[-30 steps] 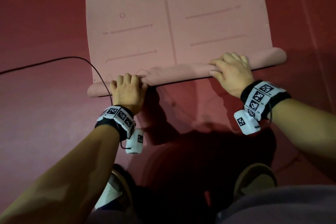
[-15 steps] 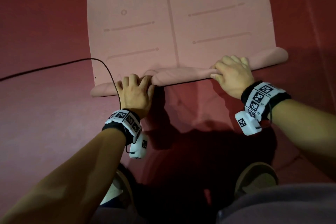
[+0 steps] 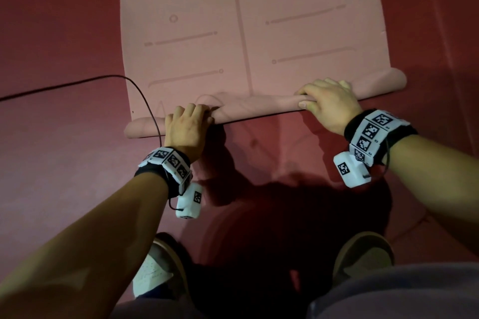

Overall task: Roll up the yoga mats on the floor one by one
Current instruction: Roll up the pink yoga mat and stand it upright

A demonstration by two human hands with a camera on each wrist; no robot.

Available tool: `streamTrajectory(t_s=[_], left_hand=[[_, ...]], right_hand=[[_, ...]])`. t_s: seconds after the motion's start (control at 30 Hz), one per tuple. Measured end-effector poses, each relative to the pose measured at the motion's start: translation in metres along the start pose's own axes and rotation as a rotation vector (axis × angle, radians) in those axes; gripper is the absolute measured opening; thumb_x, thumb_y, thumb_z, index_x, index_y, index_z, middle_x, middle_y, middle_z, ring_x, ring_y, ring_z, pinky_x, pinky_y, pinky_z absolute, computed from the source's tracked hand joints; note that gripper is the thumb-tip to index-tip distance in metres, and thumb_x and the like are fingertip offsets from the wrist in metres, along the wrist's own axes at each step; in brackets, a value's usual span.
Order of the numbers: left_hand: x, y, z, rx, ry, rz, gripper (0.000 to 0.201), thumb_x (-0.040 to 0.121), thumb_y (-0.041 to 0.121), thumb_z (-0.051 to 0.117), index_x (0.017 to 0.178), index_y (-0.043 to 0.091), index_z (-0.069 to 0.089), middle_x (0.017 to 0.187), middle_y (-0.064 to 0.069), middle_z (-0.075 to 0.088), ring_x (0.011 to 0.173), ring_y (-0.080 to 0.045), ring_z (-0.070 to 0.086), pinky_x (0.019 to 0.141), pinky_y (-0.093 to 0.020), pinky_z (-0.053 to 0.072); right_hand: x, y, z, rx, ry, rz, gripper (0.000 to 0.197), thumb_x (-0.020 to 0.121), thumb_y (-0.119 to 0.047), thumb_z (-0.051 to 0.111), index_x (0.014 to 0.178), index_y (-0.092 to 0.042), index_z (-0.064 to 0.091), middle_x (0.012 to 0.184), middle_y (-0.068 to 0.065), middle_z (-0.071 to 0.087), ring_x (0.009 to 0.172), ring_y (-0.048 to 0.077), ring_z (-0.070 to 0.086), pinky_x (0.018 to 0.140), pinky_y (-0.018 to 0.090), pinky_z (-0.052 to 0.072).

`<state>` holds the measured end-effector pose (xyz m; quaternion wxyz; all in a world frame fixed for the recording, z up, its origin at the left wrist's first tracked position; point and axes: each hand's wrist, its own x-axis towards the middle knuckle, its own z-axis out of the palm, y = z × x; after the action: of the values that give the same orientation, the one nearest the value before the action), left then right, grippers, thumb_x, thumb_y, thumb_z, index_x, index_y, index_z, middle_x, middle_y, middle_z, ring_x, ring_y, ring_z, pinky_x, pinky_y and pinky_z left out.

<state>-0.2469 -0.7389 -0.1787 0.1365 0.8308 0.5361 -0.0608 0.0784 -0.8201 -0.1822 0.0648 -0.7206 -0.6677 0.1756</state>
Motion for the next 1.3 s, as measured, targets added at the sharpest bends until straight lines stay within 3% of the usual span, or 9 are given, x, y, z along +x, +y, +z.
streamTrajectory(t_s=[0.2,0.3,0.37,0.53,0.77,0.93,1.13,1.23,1.3], left_hand=[[0.015,-0.003,-0.014,-0.100,-0.096,0.007,0.033,0.103,0.032,0.050,0.128,0.015,0.064,0.116,-0.008,0.065,0.109,-0.035,0.053,0.091,-0.046,0.040],[0.018,-0.003,-0.022,-0.353,-0.193,-0.065,0.028,0.102,0.026,0.057,0.123,0.012,0.068,0.118,-0.009,0.067,0.113,-0.028,0.057,0.096,-0.035,0.042],[0.018,-0.003,-0.028,-0.467,-0.260,-0.102,0.023,0.101,0.026,0.058,0.116,0.013,0.070,0.109,-0.007,0.066,0.104,-0.022,0.058,0.086,-0.027,0.041],[0.027,-0.005,-0.039,-0.398,-0.364,-0.088,0.021,0.102,0.029,0.056,0.106,0.014,0.070,0.094,-0.006,0.063,0.090,-0.024,0.058,0.075,-0.028,0.037],[0.034,0.001,-0.034,-0.373,-0.309,-0.133,0.014,0.098,0.026,0.061,0.097,0.012,0.059,0.094,-0.011,0.060,0.087,-0.027,0.054,0.072,-0.032,0.036],[0.029,0.004,-0.021,-0.380,-0.248,-0.180,0.020,0.097,0.027,0.062,0.098,0.007,0.060,0.096,-0.015,0.066,0.092,-0.033,0.060,0.080,-0.041,0.049],[0.030,0.002,-0.016,-0.352,-0.175,-0.126,0.021,0.095,0.024,0.067,0.100,0.004,0.064,0.105,-0.007,0.044,0.097,-0.024,0.046,0.085,-0.029,0.035],[0.031,0.002,-0.013,-0.327,-0.145,-0.122,0.021,0.093,0.023,0.069,0.101,0.004,0.068,0.101,-0.008,0.049,0.099,-0.031,0.051,0.082,-0.032,0.036],[0.030,0.004,-0.012,-0.330,-0.101,-0.131,0.020,0.091,0.022,0.071,0.101,0.005,0.069,0.102,-0.012,0.057,0.101,-0.034,0.054,0.084,-0.035,0.041]], right_hand=[[0.001,0.003,-0.004,-0.020,-0.072,-0.002,0.025,0.099,-0.033,0.052,0.110,-0.019,0.069,0.108,0.002,0.061,0.111,0.026,0.050,0.091,0.037,0.027],[0.008,0.008,-0.014,0.086,-0.228,0.039,0.026,0.100,-0.032,0.052,0.115,-0.020,0.070,0.115,0.000,0.065,0.116,0.026,0.054,0.102,0.042,0.034],[0.010,0.013,-0.019,0.186,-0.299,0.092,0.027,0.099,-0.035,0.055,0.116,-0.022,0.071,0.116,0.000,0.068,0.114,0.027,0.058,0.103,0.047,0.041],[0.013,0.014,-0.025,0.330,-0.306,0.139,0.008,0.097,-0.025,0.060,0.105,-0.022,0.061,0.086,-0.010,0.061,0.082,0.016,0.056,0.072,0.028,0.041],[0.017,0.013,-0.019,0.306,-0.253,0.139,0.015,0.093,-0.024,0.066,0.089,-0.032,0.053,0.079,-0.007,0.057,0.081,0.022,0.056,0.075,0.035,0.044],[0.015,0.015,-0.012,0.272,-0.133,0.044,0.007,0.087,-0.018,0.072,0.093,-0.017,0.068,0.096,0.000,0.052,0.090,0.021,0.056,0.084,0.037,0.047],[0.013,0.021,-0.005,0.249,-0.079,0.017,0.005,0.087,-0.021,0.073,0.088,-0.017,0.072,0.090,-0.008,0.049,0.090,0.021,0.057,0.084,0.041,0.049],[0.007,0.021,-0.002,0.231,-0.013,-0.024,0.009,0.088,-0.022,0.072,0.091,-0.014,0.076,0.088,-0.013,0.046,0.088,0.021,0.056,0.082,0.035,0.045],[0.001,0.021,0.000,0.168,0.044,-0.069,0.012,0.088,-0.024,0.072,0.093,-0.016,0.078,0.090,-0.009,0.049,0.092,0.028,0.054,0.086,0.043,0.046]])
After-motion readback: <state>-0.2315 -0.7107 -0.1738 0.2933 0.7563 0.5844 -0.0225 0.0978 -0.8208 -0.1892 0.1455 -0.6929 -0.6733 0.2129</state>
